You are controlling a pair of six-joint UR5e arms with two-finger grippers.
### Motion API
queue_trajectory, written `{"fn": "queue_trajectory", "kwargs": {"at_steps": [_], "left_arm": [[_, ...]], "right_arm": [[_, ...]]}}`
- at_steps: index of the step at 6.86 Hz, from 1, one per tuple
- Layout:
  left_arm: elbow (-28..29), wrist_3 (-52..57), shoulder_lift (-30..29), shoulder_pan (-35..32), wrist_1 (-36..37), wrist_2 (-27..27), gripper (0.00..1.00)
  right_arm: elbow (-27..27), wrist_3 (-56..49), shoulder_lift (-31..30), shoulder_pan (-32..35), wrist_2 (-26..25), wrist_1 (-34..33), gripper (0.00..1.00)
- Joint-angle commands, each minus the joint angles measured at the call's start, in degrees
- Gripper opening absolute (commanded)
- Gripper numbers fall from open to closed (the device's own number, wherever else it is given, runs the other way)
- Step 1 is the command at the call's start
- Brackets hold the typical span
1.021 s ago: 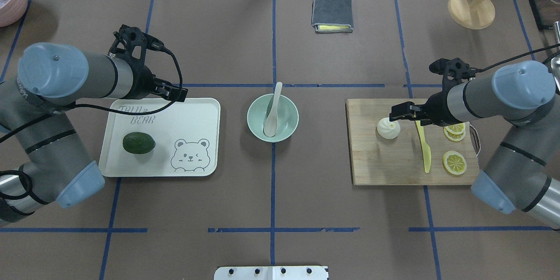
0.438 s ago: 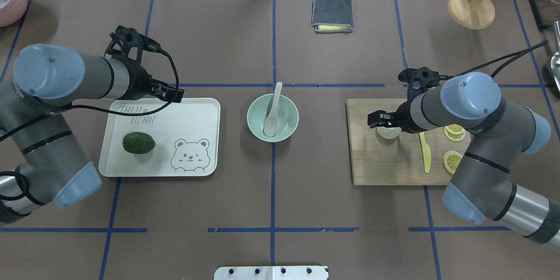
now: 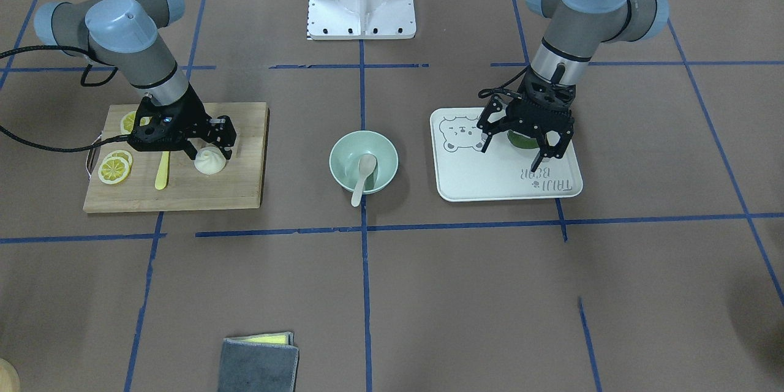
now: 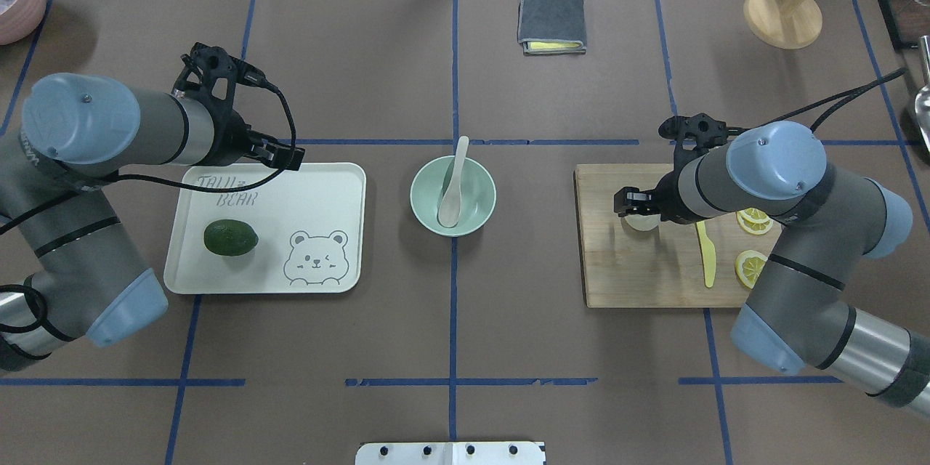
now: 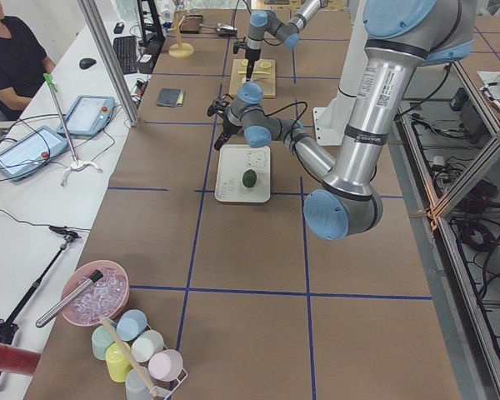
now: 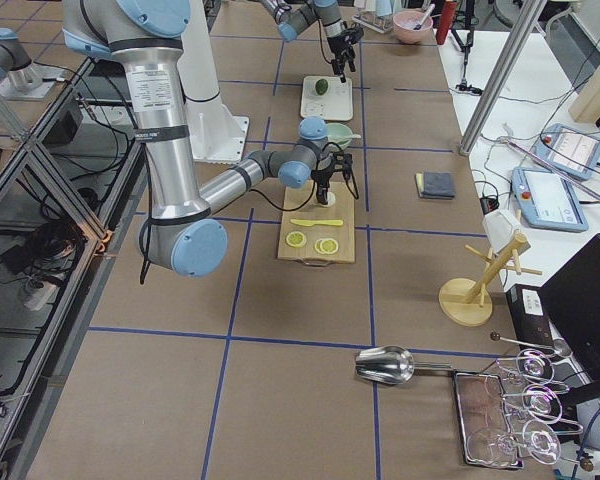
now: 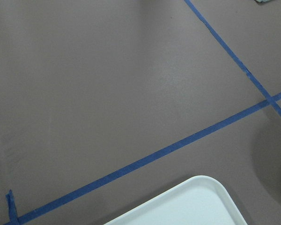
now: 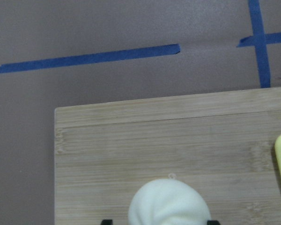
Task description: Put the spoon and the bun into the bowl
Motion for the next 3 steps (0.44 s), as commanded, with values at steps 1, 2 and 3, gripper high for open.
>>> {"fn": "queue_trajectory", "kwargs": {"at_steps": [1,2,3], "left_arm": [[0.0,-0.1,0.2,0.0,-0.1,-0.1,0.99],[-0.2,-0.1,0.2,0.0,0.0,-0.1,0.99],[-0.3,-0.1,0.2,-0.1,0.0,-0.1,0.99]], "right_arm": [[2.8,0.0,0.4,0.0,0.3,-3.1,0.00],[4.0,0.1,0.5,-0.1,0.3,-5.3,0.00],[5.0,0.9,0.6,-0.2,0.2,-6.9,0.00]]}}
